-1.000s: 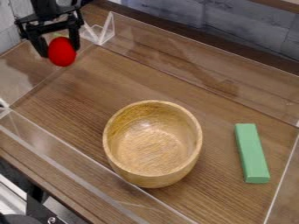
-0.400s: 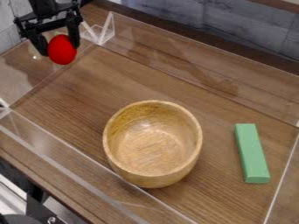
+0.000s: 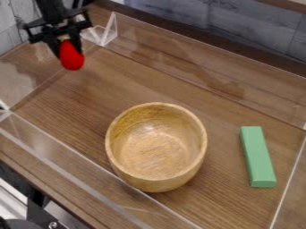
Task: Move the red fruit to the left
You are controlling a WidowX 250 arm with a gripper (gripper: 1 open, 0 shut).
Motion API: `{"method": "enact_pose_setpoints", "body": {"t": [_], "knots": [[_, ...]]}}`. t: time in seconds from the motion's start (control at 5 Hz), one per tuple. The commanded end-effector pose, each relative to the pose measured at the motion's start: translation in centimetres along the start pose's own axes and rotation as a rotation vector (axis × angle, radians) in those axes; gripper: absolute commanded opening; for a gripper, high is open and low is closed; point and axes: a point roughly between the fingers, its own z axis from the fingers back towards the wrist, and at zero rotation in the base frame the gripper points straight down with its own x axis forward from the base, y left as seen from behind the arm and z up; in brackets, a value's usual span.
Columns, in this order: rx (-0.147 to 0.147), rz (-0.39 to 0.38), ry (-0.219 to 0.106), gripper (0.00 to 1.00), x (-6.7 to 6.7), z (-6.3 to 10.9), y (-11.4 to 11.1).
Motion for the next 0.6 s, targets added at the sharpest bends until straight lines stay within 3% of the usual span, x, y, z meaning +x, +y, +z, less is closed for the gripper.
{"method": "enact_pose_setpoints", "body": {"t": [0.0, 0.2, 0.4], "knots": [[-0.004, 0.018, -0.094, 0.0, 0.3, 2.4, -1.4], [0.007, 0.04, -0.097, 0.0, -1.0, 2.3, -2.1], [0.017, 0.063, -0.099, 1.0, -2.0, 2.2, -2.7]]}}
